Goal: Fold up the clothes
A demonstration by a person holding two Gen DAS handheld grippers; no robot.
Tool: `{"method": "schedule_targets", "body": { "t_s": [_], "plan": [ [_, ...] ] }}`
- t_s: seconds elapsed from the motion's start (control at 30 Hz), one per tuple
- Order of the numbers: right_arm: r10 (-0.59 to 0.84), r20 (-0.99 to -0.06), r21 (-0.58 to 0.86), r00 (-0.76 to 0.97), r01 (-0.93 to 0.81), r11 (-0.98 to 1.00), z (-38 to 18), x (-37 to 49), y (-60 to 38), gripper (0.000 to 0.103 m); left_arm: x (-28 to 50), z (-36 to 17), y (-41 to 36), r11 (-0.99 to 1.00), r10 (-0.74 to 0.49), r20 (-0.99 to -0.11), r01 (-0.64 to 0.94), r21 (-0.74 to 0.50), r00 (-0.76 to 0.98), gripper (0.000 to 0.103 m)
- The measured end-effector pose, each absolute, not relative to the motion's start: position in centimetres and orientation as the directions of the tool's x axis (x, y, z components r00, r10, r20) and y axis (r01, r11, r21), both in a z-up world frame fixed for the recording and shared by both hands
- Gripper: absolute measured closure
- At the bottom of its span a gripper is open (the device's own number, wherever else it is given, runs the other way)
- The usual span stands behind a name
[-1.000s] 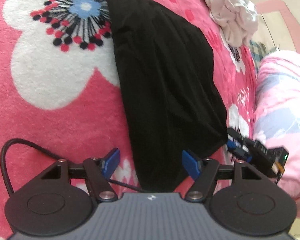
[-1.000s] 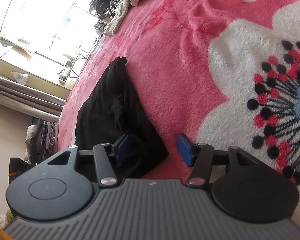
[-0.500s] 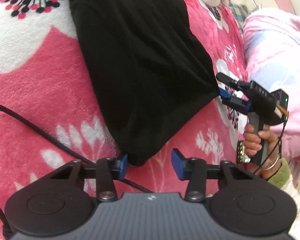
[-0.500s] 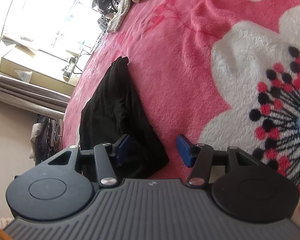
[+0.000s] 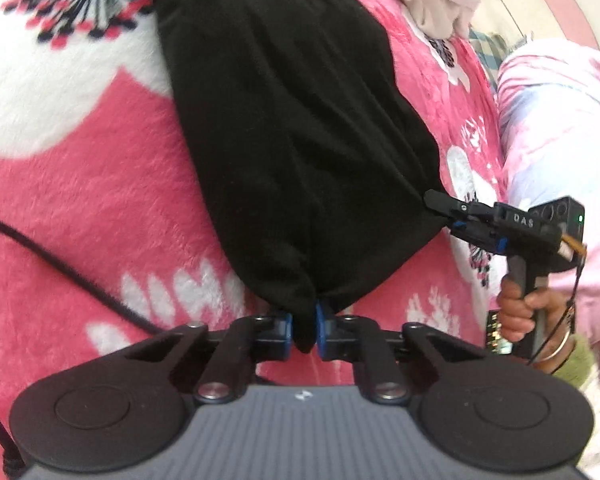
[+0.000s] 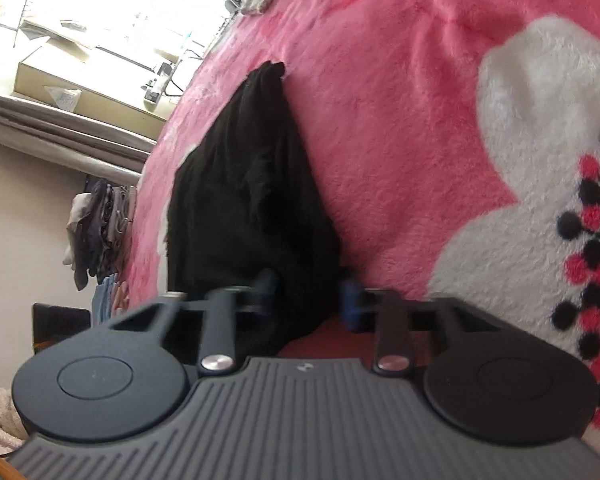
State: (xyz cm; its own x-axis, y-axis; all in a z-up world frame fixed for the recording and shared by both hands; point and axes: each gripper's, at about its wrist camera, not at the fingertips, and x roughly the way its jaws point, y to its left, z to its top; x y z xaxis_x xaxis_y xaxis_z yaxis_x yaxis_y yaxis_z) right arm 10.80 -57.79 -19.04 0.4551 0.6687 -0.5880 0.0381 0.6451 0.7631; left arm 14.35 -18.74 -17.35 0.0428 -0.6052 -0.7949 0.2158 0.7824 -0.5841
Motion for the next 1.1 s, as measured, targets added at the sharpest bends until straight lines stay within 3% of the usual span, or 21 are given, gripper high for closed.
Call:
{"method": "schedule_targets", "body": {
  "t_s": [0.1, 0.4, 0.63, 0.67, 0.73, 0.87, 1.1],
  "plan": [
    [0.667, -0.575, 0.764, 0.473, 0.02, 0.645, -18.1, 9.8, -57.6, 0.094, 14.2, -16.1, -18.5, 0.771, -0.614, -0.789, 0.248, -0.587, 0.042, 0.095],
    [0.702, -0.559, 0.79, 0.441, 0.025, 0.613, -14.4, 4.7, -55.8, 0.095, 12.1, -12.3, -15.6, 0.736, -0.606, -0.793, 0.329, -0.591, -0.068, 0.095],
    [0.616, -0.716, 0.671, 0.328, 0.081, 0.737, -18.1, 0.7, -53.8, 0.089, 8.6, -16.0, -15.9, 0.738, -0.483, -0.865, 0.469, -0.485, -0.136, 0.091],
    [0.621, -0.711, 0.679, 0.331, 0.094, 0.728, -17.9, 0.7, -53.9, 0.088, 8.6, -15.6, -15.6, 0.733, -0.48, -0.867, 0.483, -0.48, -0.134, 0.087],
    [0.596, -0.725, 0.652, 0.345, 0.062, 0.756, -16.4, 0.7, -54.1, 0.078, 8.9, -14.2, -14.5, 0.727, -0.486, -0.867, 0.501, -0.469, -0.107, 0.056],
    [0.463, -0.777, 0.491, 0.427, -0.048, 0.87, -12.6, 0.6, -54.5, 0.073, 10.3, -11.2, -11.6, 0.758, -0.505, -0.863, 0.481, -0.44, 0.006, 0.054],
    [0.372, -0.726, 0.295, 0.578, -0.227, 0.928, -11.0, 1.7, -51.2, 0.073, 13.0, -10.3, -11.8, 0.809, -0.548, -0.821, 0.354, -0.47, 0.16, 0.051]
  ]
}}
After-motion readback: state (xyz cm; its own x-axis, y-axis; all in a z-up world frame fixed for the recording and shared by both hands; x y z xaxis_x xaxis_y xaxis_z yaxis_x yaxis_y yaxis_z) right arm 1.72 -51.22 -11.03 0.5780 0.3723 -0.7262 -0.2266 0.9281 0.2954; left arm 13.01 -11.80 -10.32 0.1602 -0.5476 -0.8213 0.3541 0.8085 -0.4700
